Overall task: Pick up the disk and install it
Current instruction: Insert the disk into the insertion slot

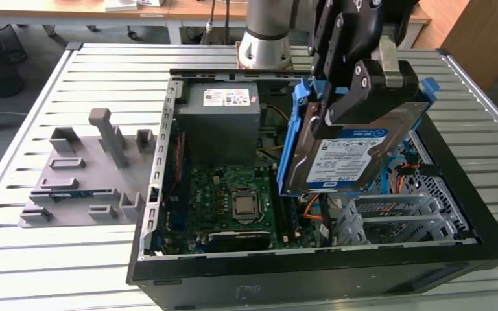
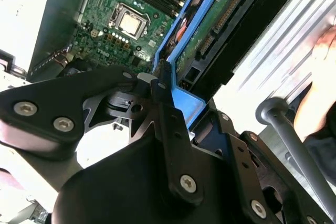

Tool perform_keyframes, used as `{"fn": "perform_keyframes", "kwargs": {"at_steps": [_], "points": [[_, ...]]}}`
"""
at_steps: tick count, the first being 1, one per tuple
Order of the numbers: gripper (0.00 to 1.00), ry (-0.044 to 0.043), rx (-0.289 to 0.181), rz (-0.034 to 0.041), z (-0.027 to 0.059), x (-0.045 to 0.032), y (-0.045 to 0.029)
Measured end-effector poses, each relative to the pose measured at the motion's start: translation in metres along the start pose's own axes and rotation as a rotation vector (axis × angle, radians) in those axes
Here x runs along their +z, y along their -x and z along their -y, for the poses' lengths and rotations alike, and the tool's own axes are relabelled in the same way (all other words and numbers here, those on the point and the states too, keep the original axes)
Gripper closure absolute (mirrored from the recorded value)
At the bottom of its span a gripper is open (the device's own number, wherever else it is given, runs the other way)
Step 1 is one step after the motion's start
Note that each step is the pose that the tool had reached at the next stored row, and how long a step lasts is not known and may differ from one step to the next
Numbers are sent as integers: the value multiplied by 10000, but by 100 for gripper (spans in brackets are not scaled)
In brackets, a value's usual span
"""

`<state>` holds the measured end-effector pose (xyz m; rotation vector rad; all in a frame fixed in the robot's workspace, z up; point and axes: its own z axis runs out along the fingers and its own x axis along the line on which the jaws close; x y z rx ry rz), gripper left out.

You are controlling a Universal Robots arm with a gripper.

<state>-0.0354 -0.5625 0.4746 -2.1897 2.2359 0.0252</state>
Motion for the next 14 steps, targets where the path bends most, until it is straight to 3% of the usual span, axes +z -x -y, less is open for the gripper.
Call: {"fn": "perform_keyframes", "kwargs": {"at_steps": [4, 14], "points": [[64, 5, 2, 1, 45, 12, -32], [64, 28, 1, -1, 282, 42, -35]]}}
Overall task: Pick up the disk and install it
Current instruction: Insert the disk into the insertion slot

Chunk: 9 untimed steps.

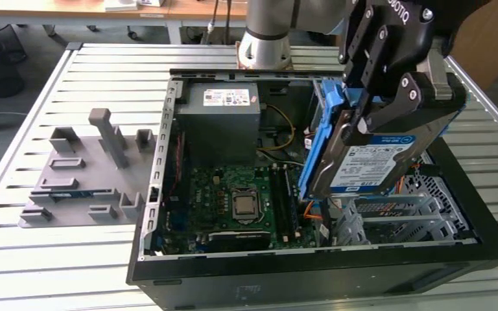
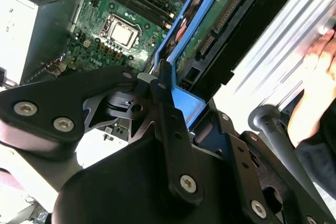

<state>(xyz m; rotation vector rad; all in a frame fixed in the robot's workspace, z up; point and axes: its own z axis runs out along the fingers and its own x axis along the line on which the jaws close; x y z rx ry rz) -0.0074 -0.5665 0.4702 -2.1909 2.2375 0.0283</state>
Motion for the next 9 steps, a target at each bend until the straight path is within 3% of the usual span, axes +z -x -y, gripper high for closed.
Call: {"fn": "perform_keyframes", "kwargs": {"at_steps": [9], "points": [[64, 0, 0, 1, 97, 53, -22]]}}
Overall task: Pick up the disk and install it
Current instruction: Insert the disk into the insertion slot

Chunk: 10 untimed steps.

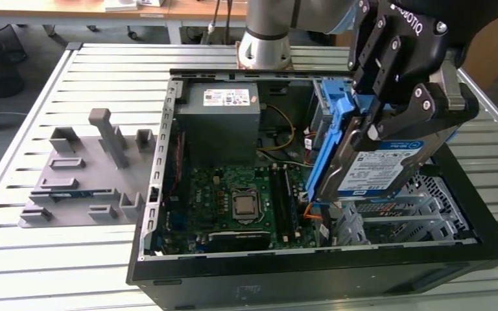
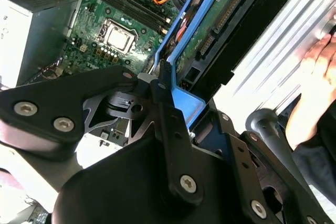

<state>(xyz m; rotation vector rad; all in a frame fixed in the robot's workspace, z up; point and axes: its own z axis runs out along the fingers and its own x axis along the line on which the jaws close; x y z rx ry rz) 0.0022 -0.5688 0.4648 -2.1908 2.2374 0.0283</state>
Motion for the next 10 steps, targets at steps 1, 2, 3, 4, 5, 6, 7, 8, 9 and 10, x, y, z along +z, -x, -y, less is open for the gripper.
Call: {"fn": "perform_keyframes", "kwargs": {"at_steps": [1, 2, 3, 4, 5, 6, 7, 8, 9, 10], "points": [[64, 0, 0, -1, 13, 3, -1], [64, 0, 0, -1, 27, 5, -2], [64, 3, 0, -1, 46, 7, -3], [64, 8, 0, 0, 68, 10, -3], [64, 14, 0, 0, 89, 13, -4], [64, 20, 1, 1, 109, 16, -6], [64, 25, 1, 0, 130, 18, -7], [64, 31, 1, 0, 151, 22, -8], [64, 37, 1, 0, 173, 25, -9], [64, 42, 2, 0, 199, 28, -9]]}}
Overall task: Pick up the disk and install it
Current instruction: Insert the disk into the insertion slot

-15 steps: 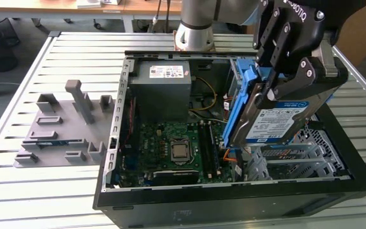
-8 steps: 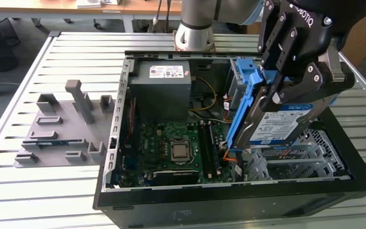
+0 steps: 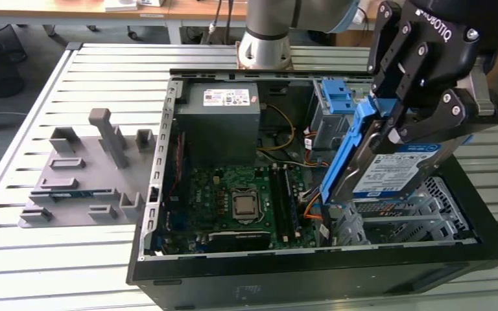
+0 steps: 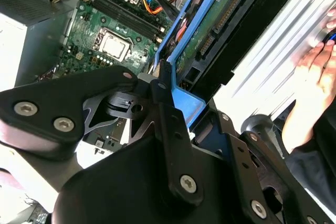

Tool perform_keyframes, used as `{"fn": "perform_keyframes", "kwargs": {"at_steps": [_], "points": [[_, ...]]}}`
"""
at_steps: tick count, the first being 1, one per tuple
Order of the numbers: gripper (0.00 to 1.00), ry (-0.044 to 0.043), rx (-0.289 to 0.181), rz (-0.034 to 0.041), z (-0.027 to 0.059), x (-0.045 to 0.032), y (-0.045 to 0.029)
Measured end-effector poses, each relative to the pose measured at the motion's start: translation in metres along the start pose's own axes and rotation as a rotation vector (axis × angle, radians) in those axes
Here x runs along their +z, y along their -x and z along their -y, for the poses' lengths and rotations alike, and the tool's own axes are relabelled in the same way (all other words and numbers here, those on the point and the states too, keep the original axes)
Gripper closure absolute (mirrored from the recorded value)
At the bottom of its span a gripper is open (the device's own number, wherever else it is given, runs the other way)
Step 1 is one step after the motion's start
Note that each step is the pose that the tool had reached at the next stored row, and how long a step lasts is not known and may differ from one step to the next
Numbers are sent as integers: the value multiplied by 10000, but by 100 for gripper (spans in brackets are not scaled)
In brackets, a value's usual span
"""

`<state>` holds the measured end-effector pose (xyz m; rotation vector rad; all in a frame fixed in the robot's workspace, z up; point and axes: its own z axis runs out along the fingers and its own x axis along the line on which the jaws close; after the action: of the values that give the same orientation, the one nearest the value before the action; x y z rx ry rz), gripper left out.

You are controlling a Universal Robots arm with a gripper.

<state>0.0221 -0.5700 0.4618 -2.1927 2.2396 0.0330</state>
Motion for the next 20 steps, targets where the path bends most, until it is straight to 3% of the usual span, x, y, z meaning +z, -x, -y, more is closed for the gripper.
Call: {"fn": "perform_keyframes", "kwargs": {"at_steps": [5, 11, 20], "points": [[64, 7, -1, -1, 90, 14, 0], [64, 6, -1, 1, 114, 41, -21], [64, 9, -116, -1, 216, 64, -31]]}}
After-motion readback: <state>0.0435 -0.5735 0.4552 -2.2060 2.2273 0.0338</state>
